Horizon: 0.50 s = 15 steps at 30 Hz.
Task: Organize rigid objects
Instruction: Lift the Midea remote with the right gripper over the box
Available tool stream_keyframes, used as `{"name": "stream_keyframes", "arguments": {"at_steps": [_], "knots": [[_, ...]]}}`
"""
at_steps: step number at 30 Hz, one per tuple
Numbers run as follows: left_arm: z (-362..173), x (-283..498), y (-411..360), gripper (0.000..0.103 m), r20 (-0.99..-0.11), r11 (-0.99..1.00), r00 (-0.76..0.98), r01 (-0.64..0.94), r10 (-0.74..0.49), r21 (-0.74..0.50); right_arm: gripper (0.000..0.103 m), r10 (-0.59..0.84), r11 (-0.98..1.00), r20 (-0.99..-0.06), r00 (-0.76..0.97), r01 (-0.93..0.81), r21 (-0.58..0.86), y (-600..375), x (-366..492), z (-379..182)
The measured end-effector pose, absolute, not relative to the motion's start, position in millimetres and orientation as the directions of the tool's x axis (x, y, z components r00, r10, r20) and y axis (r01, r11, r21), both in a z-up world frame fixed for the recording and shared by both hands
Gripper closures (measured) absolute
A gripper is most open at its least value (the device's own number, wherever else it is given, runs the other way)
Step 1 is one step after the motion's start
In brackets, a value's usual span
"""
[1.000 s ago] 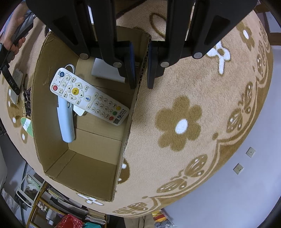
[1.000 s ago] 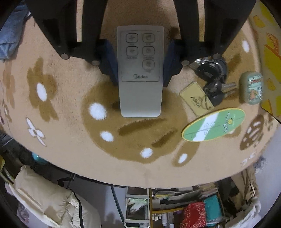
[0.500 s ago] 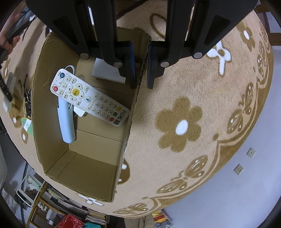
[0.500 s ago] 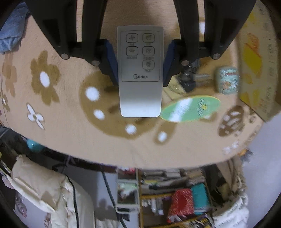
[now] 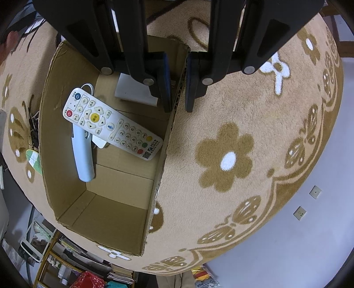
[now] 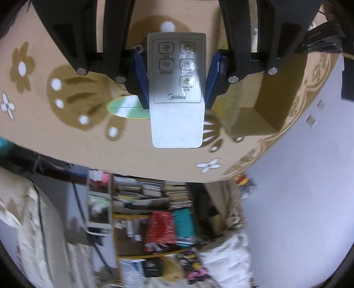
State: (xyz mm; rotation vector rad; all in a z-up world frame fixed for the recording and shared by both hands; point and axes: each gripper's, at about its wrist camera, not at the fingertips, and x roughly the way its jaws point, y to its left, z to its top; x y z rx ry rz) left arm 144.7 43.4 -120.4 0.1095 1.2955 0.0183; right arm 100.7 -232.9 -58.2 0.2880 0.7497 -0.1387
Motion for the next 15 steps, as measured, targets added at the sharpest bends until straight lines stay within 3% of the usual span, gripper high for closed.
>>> {"name": "stream_keyframes", "arguments": {"at_steps": [15], "knots": [[-121, 144, 43, 0.093, -0.961, 0.996, 0.270, 0.042, 0.061, 0.075, 0.052, 0.246, 0.952, -0.645, 0.724, -0.055, 0.301, -145, 109, -57]]}}
